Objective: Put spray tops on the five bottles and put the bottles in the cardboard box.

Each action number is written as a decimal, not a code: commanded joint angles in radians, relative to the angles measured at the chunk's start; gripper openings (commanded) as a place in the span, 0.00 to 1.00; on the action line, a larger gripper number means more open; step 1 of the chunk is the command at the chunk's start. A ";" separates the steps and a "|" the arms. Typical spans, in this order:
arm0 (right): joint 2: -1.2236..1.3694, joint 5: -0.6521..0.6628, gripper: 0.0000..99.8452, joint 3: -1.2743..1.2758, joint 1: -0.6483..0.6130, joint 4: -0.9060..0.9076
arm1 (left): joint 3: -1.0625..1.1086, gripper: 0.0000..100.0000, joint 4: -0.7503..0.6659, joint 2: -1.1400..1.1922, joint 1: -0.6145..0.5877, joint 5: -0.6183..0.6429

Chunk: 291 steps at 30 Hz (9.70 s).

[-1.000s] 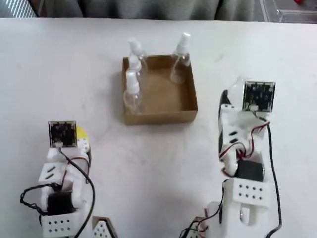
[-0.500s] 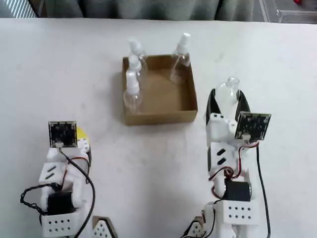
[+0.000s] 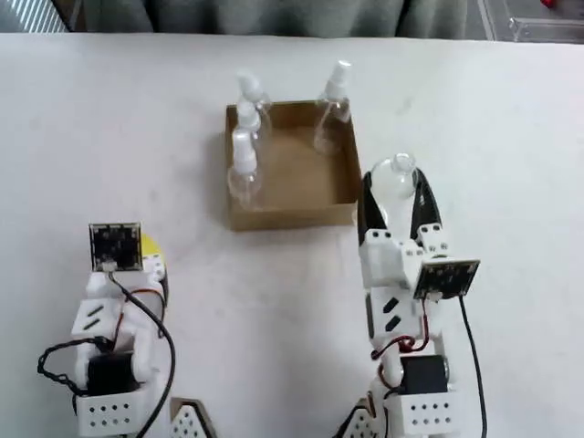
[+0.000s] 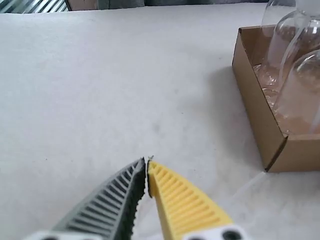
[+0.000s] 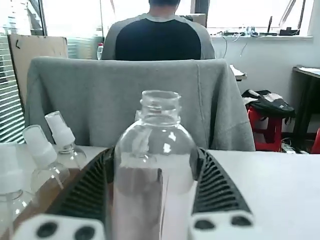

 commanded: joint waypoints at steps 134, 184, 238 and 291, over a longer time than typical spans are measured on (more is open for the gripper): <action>-0.030 0.000 0.02 0.009 -0.007 0.208 | -1.169 0.18 0.106 1.785 -0.249 0.902; -0.030 0.000 0.02 0.009 -0.001 0.214 | -1.203 0.01 0.049 1.922 -0.200 0.953; 0.136 0.063 0.02 0.000 -0.811 -0.166 | -1.264 0.02 -0.295 0.610 0.325 0.282; 0.642 0.054 0.02 0.003 -0.615 -0.544 | -1.028 0.02 -0.371 0.588 0.486 0.325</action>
